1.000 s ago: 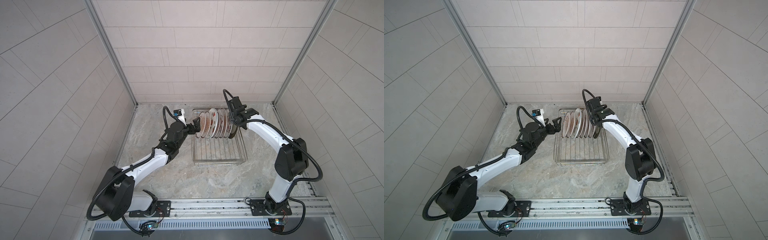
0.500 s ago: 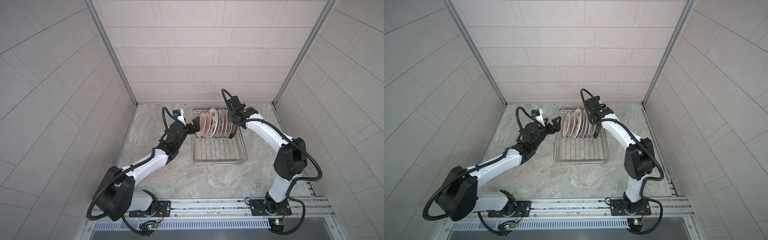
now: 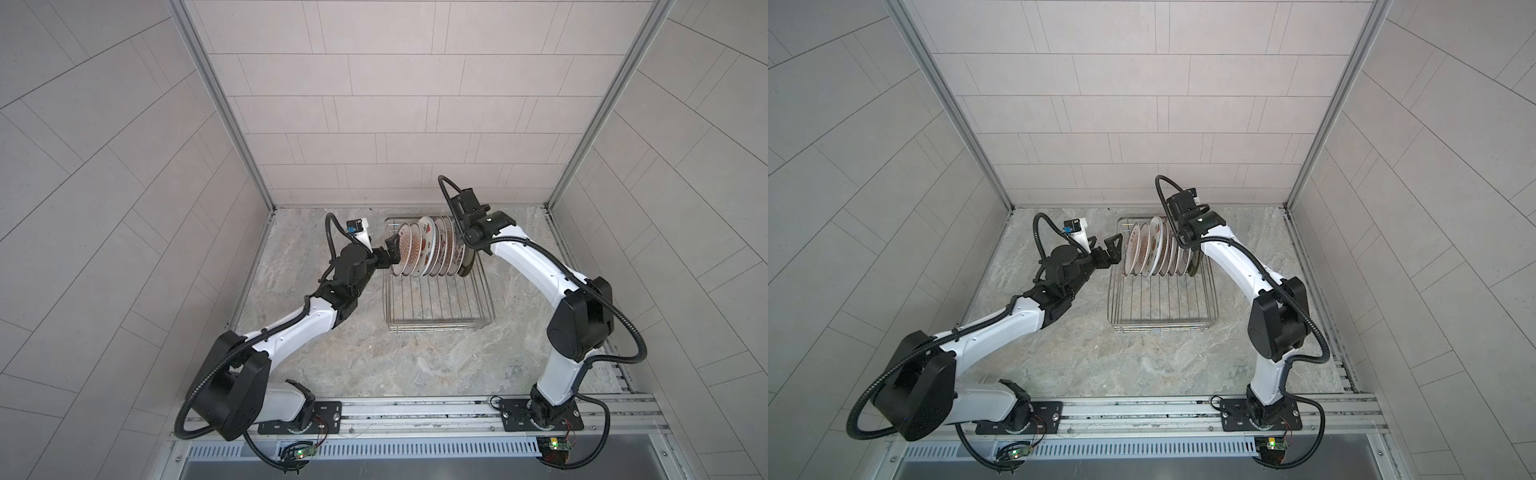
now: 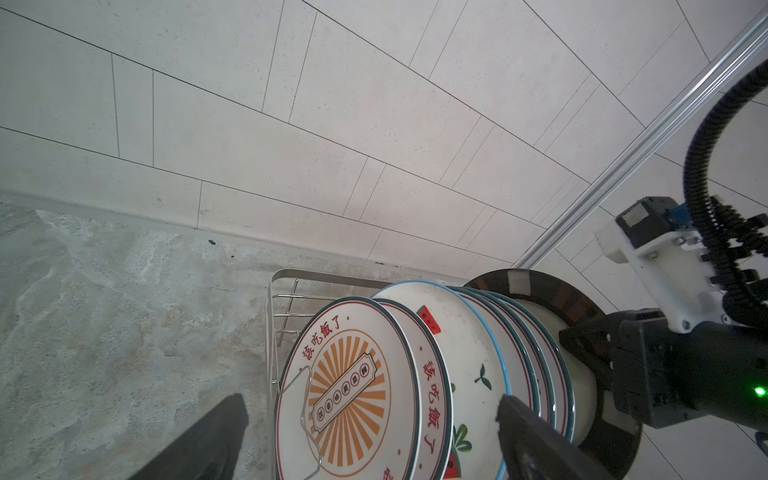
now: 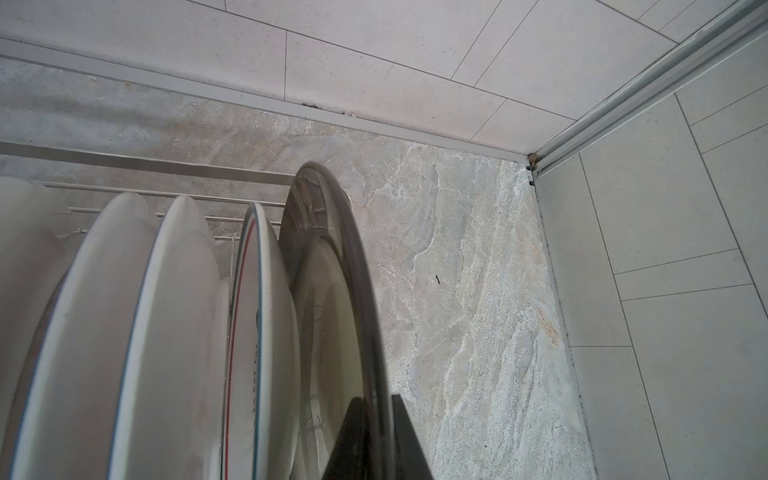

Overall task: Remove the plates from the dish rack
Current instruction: 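Grip the dark-rimmed plate's edge with the right gripper and lift it out, then swing the plate toward the left gripper while the left gripper grasps its rim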

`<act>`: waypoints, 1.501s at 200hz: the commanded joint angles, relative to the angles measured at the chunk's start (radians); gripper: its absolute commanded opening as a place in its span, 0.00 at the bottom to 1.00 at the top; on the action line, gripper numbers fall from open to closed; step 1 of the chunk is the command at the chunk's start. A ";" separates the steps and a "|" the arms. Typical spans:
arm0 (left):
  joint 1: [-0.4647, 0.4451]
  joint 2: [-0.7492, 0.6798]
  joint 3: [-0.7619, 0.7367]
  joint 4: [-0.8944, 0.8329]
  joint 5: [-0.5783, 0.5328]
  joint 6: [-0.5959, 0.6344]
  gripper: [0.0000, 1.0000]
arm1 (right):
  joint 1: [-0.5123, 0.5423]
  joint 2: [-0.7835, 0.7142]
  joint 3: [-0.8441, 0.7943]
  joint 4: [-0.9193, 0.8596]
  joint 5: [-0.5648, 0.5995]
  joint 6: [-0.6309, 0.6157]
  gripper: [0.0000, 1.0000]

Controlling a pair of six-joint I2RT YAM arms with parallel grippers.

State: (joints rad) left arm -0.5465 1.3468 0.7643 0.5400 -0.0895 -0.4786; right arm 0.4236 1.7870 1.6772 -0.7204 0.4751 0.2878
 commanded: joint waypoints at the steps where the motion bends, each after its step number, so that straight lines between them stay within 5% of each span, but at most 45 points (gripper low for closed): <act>1: -0.002 -0.005 0.002 0.004 0.014 0.011 1.00 | 0.003 -0.113 0.034 0.010 0.153 -0.045 0.06; 94: -0.002 -0.064 -0.032 -0.007 0.059 -0.001 1.00 | 0.048 -0.306 -0.110 0.047 0.196 -0.031 0.06; 160: -0.004 -0.156 -0.066 -0.069 0.077 -0.001 1.00 | 0.049 -0.611 -0.383 0.190 0.166 0.009 0.04; 281: -0.017 -0.404 -0.213 -0.116 0.341 0.010 1.00 | 0.008 -1.103 -0.722 0.355 -0.326 0.138 0.05; 300: -0.036 -0.439 -0.237 -0.157 0.281 0.032 1.00 | 0.008 -1.139 -0.756 0.382 -0.435 0.169 0.05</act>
State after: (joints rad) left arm -0.5617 0.9447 0.5632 0.4114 0.1951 -0.4664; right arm 0.4328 0.7204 0.9134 -0.5278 0.1959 0.3756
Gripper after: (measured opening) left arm 0.999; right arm 0.113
